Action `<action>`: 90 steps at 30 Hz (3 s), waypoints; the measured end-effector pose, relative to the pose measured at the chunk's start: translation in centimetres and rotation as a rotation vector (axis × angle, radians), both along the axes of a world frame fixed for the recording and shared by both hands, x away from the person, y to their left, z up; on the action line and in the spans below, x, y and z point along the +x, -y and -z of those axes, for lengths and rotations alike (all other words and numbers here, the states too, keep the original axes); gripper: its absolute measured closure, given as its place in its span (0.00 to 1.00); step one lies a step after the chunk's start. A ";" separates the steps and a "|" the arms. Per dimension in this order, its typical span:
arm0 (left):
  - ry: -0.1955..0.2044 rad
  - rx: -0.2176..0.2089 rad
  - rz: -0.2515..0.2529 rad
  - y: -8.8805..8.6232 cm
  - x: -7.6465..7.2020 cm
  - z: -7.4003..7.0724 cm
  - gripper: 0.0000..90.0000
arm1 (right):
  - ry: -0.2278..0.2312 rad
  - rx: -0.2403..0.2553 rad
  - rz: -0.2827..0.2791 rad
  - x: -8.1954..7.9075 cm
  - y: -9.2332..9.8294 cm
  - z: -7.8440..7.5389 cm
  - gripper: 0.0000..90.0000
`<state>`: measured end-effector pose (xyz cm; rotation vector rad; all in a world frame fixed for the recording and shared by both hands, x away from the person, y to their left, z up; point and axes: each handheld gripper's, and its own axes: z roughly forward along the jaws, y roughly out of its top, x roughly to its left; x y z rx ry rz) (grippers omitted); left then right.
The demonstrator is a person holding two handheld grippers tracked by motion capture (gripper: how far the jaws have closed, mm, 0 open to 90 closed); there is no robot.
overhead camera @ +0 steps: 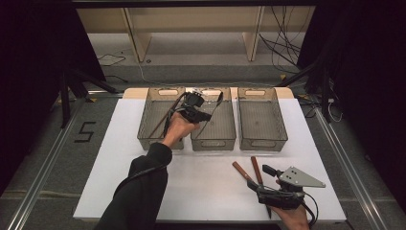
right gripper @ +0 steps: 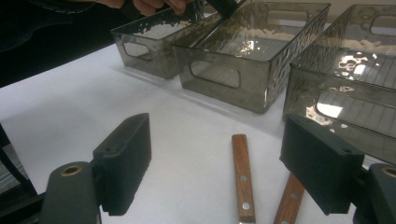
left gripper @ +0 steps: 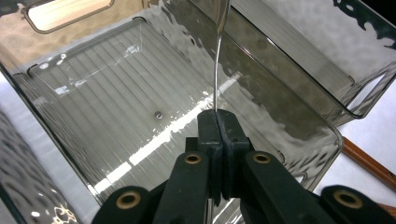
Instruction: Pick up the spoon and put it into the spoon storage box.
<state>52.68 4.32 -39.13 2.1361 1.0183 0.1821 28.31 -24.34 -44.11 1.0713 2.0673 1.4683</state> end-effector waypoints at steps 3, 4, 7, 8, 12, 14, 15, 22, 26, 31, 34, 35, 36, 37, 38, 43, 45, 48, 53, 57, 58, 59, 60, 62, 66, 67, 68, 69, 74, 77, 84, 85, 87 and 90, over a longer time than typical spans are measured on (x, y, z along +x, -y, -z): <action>-0.008 0.006 0.002 0.1 0.0 0.2 0.98 | 0.000 0.001 0.000 0.0 0.0 0.0 0.28; -0.008 0.006 0.002 0.1 0.0 0.2 0.98 | 0.001 0.000 0.000 0.0 0.0 0.0 0.28; -0.013 0.009 -0.001 0.3 0.1 0.4 0.98 | 0.000 0.000 0.000 0.0 0.0 0.0 0.28; -0.015 0.012 0.002 0.3 0.1 0.5 0.97 | 0.000 0.000 0.000 0.0 0.0 0.0 0.28; -0.025 -0.001 -0.012 0.3 0.2 0.5 0.83 | 0.000 0.001 0.001 0.0 0.0 0.0 0.28; -0.034 -0.002 -0.025 0.2 0.3 0.5 0.79 | 0.000 0.003 0.001 0.0 0.0 0.0 0.28; -0.038 -0.006 -0.025 0.2 0.3 0.4 0.77 | 0.000 0.004 0.001 0.0 0.0 0.0 0.28; -0.045 -0.015 -0.026 -0.1 -0.3 -0.4 0.52 | -0.001 0.002 0.002 0.0 0.0 0.0 0.28; -0.034 -0.032 -0.019 -0.8 -0.9 -1.1 0.42 | -0.002 0.000 0.003 0.0 0.0 0.0 0.28; -0.014 -0.066 -0.016 -1.7 -1.8 -1.8 0.37 | -0.008 -0.005 0.009 0.1 0.0 0.1 0.28; 0.001 -0.092 -0.010 -2.4 -2.8 -2.1 0.33 | -0.011 -0.013 0.014 0.1 -0.1 0.0 0.28; 0.005 -0.096 -0.003 -2.5 -3.0 -2.2 0.32 | -0.013 -0.014 0.017 0.1 -0.1 0.1 0.28; 0.009 -0.101 0.000 -2.6 -3.3 -2.3 0.31 | -0.014 -0.014 0.021 0.1 -0.1 0.1 0.28; 0.009 -0.101 0.000 -2.6 -3.3 -2.3 0.29 | -0.019 -0.017 0.028 0.1 0.0 0.1 0.28; 0.018 -0.098 0.004 -2.9 -3.9 -2.4 0.28 | -0.022 -0.019 0.030 0.2 0.0 0.1 0.28; 0.042 -0.104 0.012 -4.2 -5.6 -2.3 0.26 | -0.042 -0.031 0.050 0.3 0.1 0.2 0.28; 0.045 -0.122 0.002 -5.0 -6.3 -2.3 0.26 | -0.045 -0.033 0.053 0.3 0.1 0.2 0.28; 0.059 -0.135 -0.003 -6.1 -7.2 -2.1 0.25 | -0.053 -0.041 0.061 0.3 0.1 0.3 0.28; 0.068 -0.148 0.013 -7.3 -8.5 -1.9 0.23 | -0.067 -0.049 0.081 0.4 0.1 0.3 0.29; 0.082 -0.156 0.012 -8.2 -9.5 -1.5 0.22 | -0.089 -0.054 0.101 0.6 0.2 0.4 0.29; 0.084 -0.156 0.012 -8.5 -9.8 -1.5 0.22 | -0.096 -0.057 0.107 0.6 0.2 0.5 0.29; 0.084 -0.156 0.012 -8.5 -9.8 -1.5 0.22 | -0.101 -0.058 0.113 0.7 0.2 0.5 0.29; 0.086 -0.161 0.007 -8.7 -10.1 -1.4 0.22 | -0.109 -0.060 0.121 0.7 0.3 0.5 0.29; 0.094 -0.165 0.006 -9.5 -10.8 -1.0 0.22 | -0.118 -0.057 0.131 0.7 0.4 0.5 0.29; 0.097 -0.171 -0.004 -10.1 -11.6 -0.6 0.21 | -0.132 -0.054 0.140 0.9 0.4 0.6 0.29; 0.099 -0.172 -0.004 -10.3 -11.8 -0.5 0.21 | -0.133 -0.055 0.140 0.9 0.4 0.6 0.29; 0.099 -0.170 0.000 -10.5 -12.0 -0.4 0.21 | -0.133 -0.055 0.140 0.9 0.4 0.6 0.29; 0.107 -0.177 -0.004 -10.6 -12.4 -0.2 0.21 | -0.138 -0.056 0.142 0.9 0.5 0.7 0.29; 0.119 -0.185 -0.003 -11.0 -13.2 0.3 0.21 | -0.143 -0.056 0.144 1.0 0.6 0.7 0.29; 0.125 -0.187 -0.003 -11.3 -14.0 1.0 0.20 | -0.152 -0.055 0.147 1.2 0.7 0.8 0.29; 0.147 -0.190 0.006 -12.1 -15.3 1.8 0.19 | -0.169 -0.059 0.153 1.3 0.7 0.9 0.29; 0.155 -0.189 0.007 -12.2 -15.6 1.9 0.18 | -0.169 -0.060 0.155 1.3 0.7 0.9 0.29; 0.163 -0.192 0.006 -12.3 -15.8 1.9 0.18 | -0.169 -0.064 0.156 1.3 0.7 0.9 0.29; 0.178 -0.193 0.014 -12.5 -16.3 2.0 0.18 | -0.176 -0.064 0.159 1.3 0.7 0.9 0.29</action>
